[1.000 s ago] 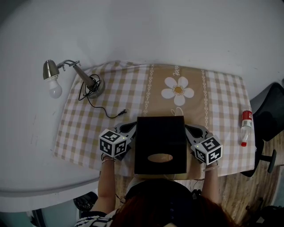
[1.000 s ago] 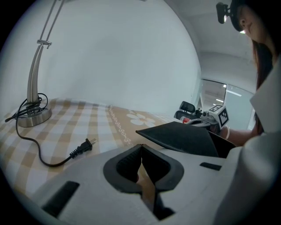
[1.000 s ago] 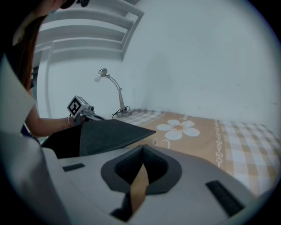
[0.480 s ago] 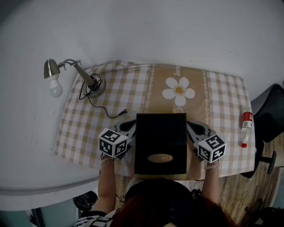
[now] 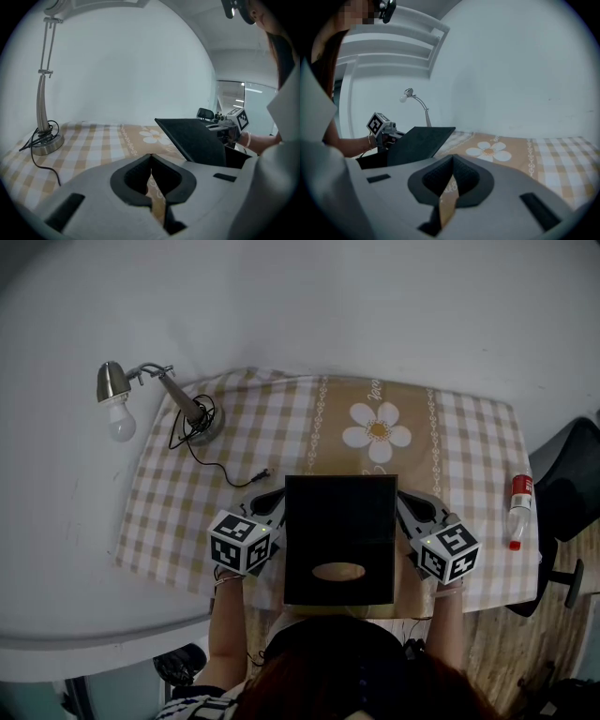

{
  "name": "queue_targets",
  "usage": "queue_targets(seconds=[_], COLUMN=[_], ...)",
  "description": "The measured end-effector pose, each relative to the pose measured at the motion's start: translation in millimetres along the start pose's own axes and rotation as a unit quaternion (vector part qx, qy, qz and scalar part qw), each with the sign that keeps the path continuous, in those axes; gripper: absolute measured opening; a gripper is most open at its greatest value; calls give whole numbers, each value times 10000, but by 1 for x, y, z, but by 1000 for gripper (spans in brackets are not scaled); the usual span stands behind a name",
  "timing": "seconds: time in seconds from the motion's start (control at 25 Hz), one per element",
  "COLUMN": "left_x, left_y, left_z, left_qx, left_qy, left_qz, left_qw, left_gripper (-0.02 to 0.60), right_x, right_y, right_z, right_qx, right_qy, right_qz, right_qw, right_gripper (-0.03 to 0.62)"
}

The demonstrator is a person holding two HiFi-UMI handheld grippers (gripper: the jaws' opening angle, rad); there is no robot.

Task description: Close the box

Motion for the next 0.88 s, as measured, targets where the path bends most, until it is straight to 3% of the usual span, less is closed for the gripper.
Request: queue_targets(seconds=[0.88], left_x=[-19], left_y=[-13], left_z=[25], left_qx=[-428], left_qy=[-563], left_qz=[46], left_qw=[9975], left_gripper=[25], right_x=[11], right_y=[-18], right_z=[29], right_qx=[-345], right_qy=[448], right_qz=[102], right_qw=[9983], right_gripper=[17])
Point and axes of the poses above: the fingertips, and each gripper's own axes: z backward along the fingers, x to its left, y out of its underside, the point moved 3 cm from there along z, backward along the fingers, and after that the axes turned 11 degrees about y, right-handed, at the moved point
